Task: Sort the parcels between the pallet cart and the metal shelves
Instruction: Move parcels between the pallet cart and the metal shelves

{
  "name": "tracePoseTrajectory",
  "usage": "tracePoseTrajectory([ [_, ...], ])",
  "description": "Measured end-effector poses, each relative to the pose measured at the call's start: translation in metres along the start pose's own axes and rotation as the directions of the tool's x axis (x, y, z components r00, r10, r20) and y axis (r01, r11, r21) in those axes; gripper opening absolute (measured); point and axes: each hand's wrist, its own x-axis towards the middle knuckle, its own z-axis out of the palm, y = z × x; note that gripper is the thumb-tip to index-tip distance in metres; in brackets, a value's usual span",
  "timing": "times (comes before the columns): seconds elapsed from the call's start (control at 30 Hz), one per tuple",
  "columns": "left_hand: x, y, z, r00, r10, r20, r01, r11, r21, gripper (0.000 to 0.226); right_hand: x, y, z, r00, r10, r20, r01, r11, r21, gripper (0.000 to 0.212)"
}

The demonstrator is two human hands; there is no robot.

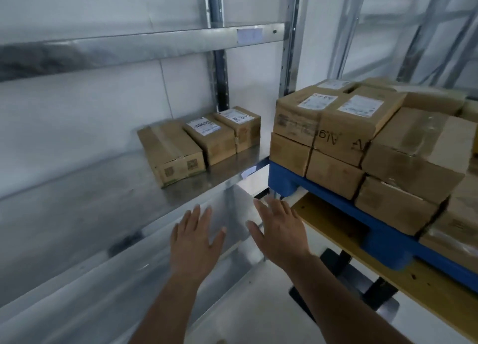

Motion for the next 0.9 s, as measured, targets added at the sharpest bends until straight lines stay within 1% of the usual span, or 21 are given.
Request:
tracePoseTrajectory([
  [0.1, 0.023, -0.022, -0.006, 0.999, -0.046, -0.029, 0.045, 0.998, -0.046, 0.063, 0.037, -0.015, 0.007, 0.999, -0.037, -0.012, 0.037, 0.999, 0.000, 0.058],
  [0.2, 0.052, -0.046, -0.011, 0.993, -0.108, -0.040, 0.104, 0.991, -0.080, 0.065, 0.078, -0.032, 0.015, 0.997, -0.082, 0.005, 0.081, 0.996, 0.026, 0.054],
  [0.3, 0.084, -0.071, -0.018, 0.981, -0.190, -0.047, 0.184, 0.976, -0.120, 0.067, 0.118, -0.047, 0.023, 0.995, -0.102, 0.009, 0.100, 0.991, 0.083, 0.048],
  [0.37, 0.105, -0.085, -0.023, 0.972, -0.231, -0.049, 0.220, 0.962, -0.164, 0.066, 0.143, -0.056, 0.029, 0.996, -0.090, 0.017, 0.088, 0.991, 0.100, 0.043],
  [0.5, 0.146, -0.108, -0.029, 0.960, -0.275, -0.045, 0.259, 0.940, -0.223, 0.062, 0.192, -0.069, 0.042, 0.995, -0.024, 0.093, 0.011, 0.991, 0.134, 0.040],
  [0.6, 0.175, -0.121, -0.031, 0.947, -0.322, -0.012, 0.309, 0.919, -0.246, 0.064, 0.223, -0.076, 0.053, 0.995, -0.006, 0.095, -0.013, 0.980, 0.197, 0.031],
  [0.67, 0.192, -0.129, -0.031, 0.936, -0.352, 0.024, 0.347, 0.903, -0.253, 0.067, 0.242, -0.080, 0.061, 0.993, 0.044, 0.113, -0.068, 0.975, 0.211, 0.033],
  [0.77, 0.211, -0.136, -0.031, 0.927, -0.373, 0.044, 0.370, 0.884, -0.285, 0.066, 0.263, -0.087, 0.070, 0.987, 0.085, 0.140, -0.115, 0.966, 0.229, 0.042],
  [0.9, 0.230, -0.145, -0.029, 0.912, -0.401, 0.090, 0.405, 0.841, -0.358, 0.060, 0.278, -0.096, 0.079, 0.981, 0.114, 0.156, -0.155, 0.948, 0.278, 0.041],
])
